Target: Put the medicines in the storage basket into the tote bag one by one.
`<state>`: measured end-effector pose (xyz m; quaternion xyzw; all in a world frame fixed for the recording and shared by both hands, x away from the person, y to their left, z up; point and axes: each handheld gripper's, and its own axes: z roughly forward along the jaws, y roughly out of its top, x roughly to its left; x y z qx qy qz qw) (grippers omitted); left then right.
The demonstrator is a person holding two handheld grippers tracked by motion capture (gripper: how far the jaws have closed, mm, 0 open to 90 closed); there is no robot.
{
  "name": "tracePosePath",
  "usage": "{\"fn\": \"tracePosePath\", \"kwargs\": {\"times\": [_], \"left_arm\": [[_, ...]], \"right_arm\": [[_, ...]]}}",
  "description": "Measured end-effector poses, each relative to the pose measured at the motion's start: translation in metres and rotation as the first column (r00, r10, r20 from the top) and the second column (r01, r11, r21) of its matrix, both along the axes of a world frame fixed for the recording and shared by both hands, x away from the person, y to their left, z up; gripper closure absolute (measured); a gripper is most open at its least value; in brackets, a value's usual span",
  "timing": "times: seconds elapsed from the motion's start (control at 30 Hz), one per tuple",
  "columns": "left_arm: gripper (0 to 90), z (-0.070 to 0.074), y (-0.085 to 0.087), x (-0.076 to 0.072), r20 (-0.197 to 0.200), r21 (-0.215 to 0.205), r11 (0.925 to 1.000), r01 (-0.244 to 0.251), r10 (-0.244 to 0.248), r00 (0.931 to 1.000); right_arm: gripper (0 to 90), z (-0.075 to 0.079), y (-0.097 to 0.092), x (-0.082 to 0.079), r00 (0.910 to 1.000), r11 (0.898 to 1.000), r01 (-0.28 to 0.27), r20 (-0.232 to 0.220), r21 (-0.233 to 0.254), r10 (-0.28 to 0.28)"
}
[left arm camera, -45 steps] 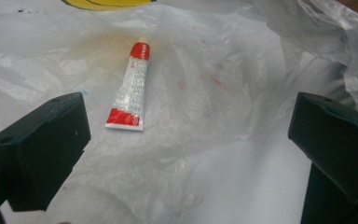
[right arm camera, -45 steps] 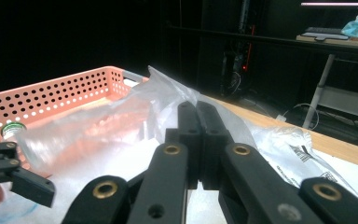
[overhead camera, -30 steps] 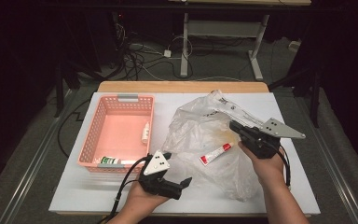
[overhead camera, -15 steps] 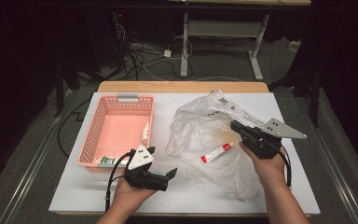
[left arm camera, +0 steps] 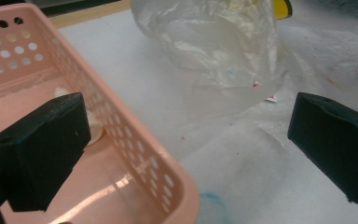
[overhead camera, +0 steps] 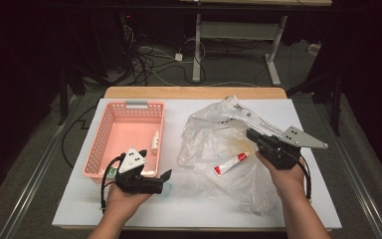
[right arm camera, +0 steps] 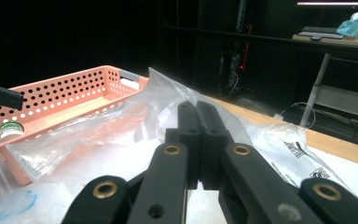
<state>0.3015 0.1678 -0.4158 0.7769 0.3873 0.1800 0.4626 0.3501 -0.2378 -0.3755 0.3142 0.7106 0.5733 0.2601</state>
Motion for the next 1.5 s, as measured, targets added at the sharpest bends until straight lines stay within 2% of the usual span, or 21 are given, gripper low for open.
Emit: {"fn": "tracePosePath", "kwargs": {"times": [0.23, 0.33, 0.67, 0.97, 1.07, 1.27, 1.33, 1.43, 1.5], "left_arm": [[0.0, 0.001, 0.022, 0.005, -0.008, 0.006, 0.9978, -0.066, 0.066, 0.9978], [0.0, 0.003, 0.034, 0.006, -0.008, 0.004, 0.9946, -0.104, 0.104, 0.9945], [0.0, 0.002, 0.071, 0.009, -0.028, 0.030, 0.9754, -0.218, 0.219, 0.9752], [0.0, 0.000, 0.097, 0.009, -0.053, 0.029, 0.9587, -0.283, 0.284, 0.9573], [0.0, -0.001, 0.101, 0.010, -0.062, 0.022, 0.9557, -0.293, 0.294, 0.9537], [2.0, -0.002, 0.103, 0.011, -0.077, 0.022, 0.9599, -0.279, 0.280, 0.9568], [6.3, -0.002, 0.103, 0.013, -0.090, 0.003, 0.9629, -0.270, 0.269, 0.9590], [15.3, 0.001, 0.098, 0.015, -0.082, 0.030, 0.9688, -0.246, 0.248, 0.9654], [19.8, 0.001, 0.098, 0.016, -0.097, 0.035, 0.9706, -0.238, 0.241, 0.9658]], "right_arm": [[90.0, 0.000, -0.001, 0.000, 1.0000, 1.000, 0.004, 0.000, 0.001, -0.004], [90.0, 0.000, -0.001, 0.000, 1.0000, 1.000, 0.003, 0.001, -0.001, -0.003], [90.0, -0.001, -0.001, 0.001, 1.0000, 1.000, 0.004, -0.002, 0.002, -0.004], [90.0, -0.002, -0.001, 0.001, 1.0000, 1.000, 0.005, -0.006, -0.002, -0.005], [90.0, -0.002, -0.001, 0.001, 1.0000, 1.000, 0.004, -0.006, -0.004, -0.004], [90.0, -0.003, 0.001, 0.001, 1.0000, 1.000, 0.001, -0.009, -0.003, -0.001], [90.0, -0.003, 0.001, 0.001, 1.0000, 1.000, 0.001, -0.010, -0.006, -0.001], [90.0, -0.005, 0.003, 0.002, 0.9998, 1.000, -0.001, -0.020, -0.011, 0.000], [90.0, -0.006, 0.004, 0.002, 0.9997, 1.000, -0.002, -0.024, -0.018, 0.002]]}}
